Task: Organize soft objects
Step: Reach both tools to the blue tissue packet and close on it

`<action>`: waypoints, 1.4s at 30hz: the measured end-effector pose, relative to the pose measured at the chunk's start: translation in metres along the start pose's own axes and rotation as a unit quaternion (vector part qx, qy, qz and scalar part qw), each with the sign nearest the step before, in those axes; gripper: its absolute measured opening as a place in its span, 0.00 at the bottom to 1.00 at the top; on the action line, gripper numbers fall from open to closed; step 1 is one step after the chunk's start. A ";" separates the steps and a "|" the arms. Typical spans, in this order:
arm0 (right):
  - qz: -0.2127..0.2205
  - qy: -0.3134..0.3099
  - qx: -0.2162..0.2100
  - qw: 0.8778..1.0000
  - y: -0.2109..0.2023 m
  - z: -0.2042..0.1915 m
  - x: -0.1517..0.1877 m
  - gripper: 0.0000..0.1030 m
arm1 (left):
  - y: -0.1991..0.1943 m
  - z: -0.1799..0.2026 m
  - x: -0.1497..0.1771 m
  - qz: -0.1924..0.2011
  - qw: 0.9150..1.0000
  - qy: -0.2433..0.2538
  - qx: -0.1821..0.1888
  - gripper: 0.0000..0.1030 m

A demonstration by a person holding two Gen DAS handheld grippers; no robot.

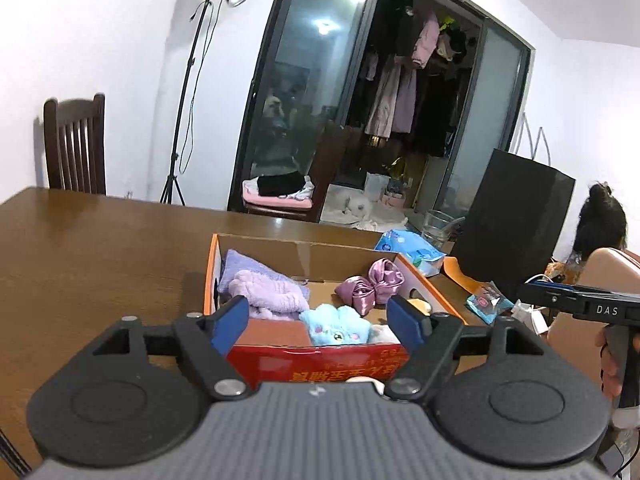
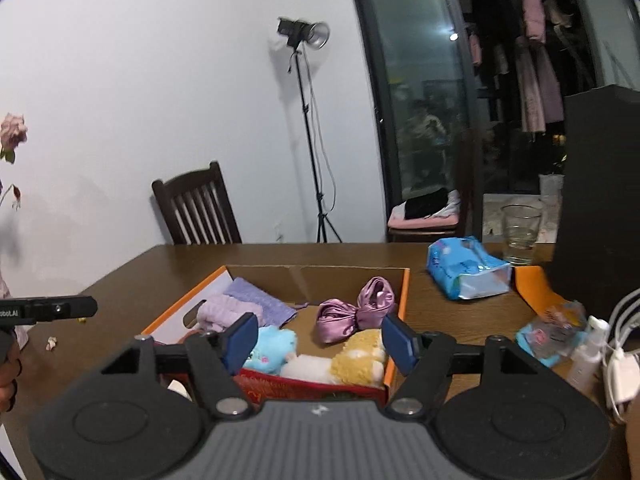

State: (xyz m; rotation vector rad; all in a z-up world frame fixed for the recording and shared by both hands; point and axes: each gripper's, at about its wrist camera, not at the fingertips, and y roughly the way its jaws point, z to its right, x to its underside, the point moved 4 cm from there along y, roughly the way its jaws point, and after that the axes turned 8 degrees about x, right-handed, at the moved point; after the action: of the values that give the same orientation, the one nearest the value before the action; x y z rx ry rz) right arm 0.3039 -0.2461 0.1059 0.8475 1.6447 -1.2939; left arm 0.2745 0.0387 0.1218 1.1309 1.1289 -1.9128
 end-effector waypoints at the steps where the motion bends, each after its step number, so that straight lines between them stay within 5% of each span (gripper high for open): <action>1: 0.004 0.004 0.000 1.000 -0.005 0.001 0.001 0.67 | -0.004 0.004 0.000 0.003 1.000 0.006 0.002 0.76; 7: 0.022 0.012 -0.005 1.000 -0.035 -0.011 0.027 0.70 | -0.027 0.024 0.033 0.015 0.999 0.030 -0.016 0.81; 15: -0.018 0.037 -0.017 0.999 -0.071 -0.034 0.131 0.71 | -0.043 0.045 0.136 -0.051 0.999 -0.007 0.000 0.81; 20: -0.056 0.045 -0.030 0.997 -0.079 -0.049 0.182 0.71 | -0.037 0.040 0.157 -0.080 0.997 -0.014 -0.001 0.81; 28: -0.061 0.051 -0.044 0.996 -0.054 -0.064 0.175 0.68 | -0.006 0.028 0.148 -0.094 0.995 -0.045 0.014 0.67; 38: -0.102 0.051 -0.073 0.991 0.020 -0.090 0.164 0.42 | 0.050 0.004 0.138 -0.133 0.981 -0.121 0.068 0.33; 42: -0.110 0.050 -0.090 0.989 0.033 -0.094 0.160 0.34 | 0.058 0.002 0.142 -0.139 0.979 -0.131 0.069 0.32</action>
State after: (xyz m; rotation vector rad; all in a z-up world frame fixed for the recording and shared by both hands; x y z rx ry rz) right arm 0.2484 -0.1462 -0.0445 0.6439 1.9466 -1.2423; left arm 0.2616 -0.0013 -0.0252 0.7893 1.0636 -2.3090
